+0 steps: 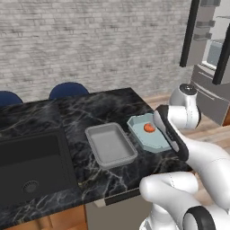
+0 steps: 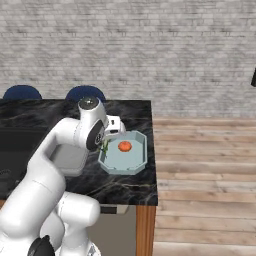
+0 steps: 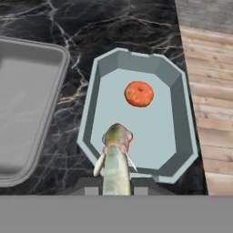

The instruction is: Place one squash and one fish in each tupperware on the nearby counter, to pack two identical lunches.

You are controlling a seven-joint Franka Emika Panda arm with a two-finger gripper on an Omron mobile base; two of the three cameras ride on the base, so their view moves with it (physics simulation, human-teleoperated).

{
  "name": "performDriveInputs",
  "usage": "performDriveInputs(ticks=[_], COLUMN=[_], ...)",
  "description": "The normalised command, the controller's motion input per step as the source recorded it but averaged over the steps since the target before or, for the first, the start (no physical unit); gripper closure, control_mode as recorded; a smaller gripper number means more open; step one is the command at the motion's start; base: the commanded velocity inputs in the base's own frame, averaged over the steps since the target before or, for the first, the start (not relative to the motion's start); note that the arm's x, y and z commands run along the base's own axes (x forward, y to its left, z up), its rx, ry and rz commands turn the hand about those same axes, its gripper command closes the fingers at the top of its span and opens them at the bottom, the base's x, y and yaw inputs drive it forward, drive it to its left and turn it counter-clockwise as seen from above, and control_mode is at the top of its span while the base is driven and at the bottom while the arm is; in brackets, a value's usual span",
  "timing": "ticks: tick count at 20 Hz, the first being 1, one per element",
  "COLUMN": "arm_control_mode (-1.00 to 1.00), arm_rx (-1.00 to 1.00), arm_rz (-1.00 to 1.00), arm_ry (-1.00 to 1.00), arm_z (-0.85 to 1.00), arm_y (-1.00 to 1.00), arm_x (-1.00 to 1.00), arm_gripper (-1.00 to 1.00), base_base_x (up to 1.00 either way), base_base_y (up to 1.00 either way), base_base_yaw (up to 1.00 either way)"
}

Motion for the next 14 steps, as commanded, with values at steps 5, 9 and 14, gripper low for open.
performDriveInputs(ticks=[5, 9, 14], arm_control_mode=[-1.00, -1.00, -1.00], arm_rx=[0.00, -0.01, -0.05], arm_rz=[0.06, 0.06, 0.00], arm_ry=[0.00, 0.00, 0.00], arm_z=[-0.40, -0.42, -0.34], arm_y=[0.00, 0.02, 0.05], arm_x=[0.27, 0.29, 0.22], arm_gripper=[1.00, 1.00, 1.00], base_base_x=[0.00, 0.00, 0.00], base_base_y=[0.00, 0.00, 0.00], base_base_yaw=[0.00, 0.00, 0.00])
